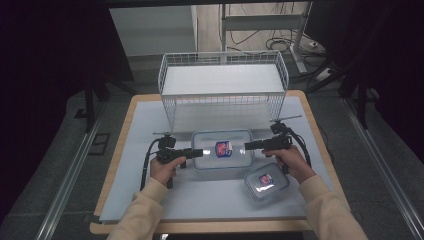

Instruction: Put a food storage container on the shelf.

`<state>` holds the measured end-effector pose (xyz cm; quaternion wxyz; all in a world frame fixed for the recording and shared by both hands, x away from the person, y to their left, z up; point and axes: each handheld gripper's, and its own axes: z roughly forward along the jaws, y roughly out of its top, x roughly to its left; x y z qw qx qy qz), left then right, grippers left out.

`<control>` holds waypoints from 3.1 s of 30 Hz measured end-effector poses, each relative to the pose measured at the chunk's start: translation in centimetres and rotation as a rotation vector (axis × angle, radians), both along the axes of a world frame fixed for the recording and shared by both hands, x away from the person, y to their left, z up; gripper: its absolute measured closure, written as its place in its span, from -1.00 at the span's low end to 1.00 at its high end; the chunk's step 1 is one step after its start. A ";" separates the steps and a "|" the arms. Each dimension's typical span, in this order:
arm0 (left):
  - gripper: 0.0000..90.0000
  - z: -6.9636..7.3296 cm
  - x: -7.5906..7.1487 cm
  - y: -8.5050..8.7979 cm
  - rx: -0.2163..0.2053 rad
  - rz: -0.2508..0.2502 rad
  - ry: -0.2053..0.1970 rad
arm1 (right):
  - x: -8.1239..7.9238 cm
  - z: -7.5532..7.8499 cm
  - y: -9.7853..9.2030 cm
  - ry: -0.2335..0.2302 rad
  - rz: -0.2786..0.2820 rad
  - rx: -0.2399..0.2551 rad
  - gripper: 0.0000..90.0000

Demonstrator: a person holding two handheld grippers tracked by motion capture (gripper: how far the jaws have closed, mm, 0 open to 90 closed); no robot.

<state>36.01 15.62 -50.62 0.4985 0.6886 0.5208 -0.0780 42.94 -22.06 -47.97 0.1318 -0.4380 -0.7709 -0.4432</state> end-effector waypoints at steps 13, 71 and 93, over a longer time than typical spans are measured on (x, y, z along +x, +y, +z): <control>0.07 0.7 0.2 0.0 -0.006 0.000 -0.032 | -0.3 0.9 -0.1 -0.077 -0.002 -0.003 0.13; 0.06 17.3 3.8 0.2 0.025 -0.020 -0.324 | 0.5 17.0 -0.4 -0.387 -0.042 0.061 0.15; 0.06 19.7 11.1 1.0 0.028 0.003 -0.303 | 8.5 19.9 0.7 -0.369 -0.040 0.054 0.14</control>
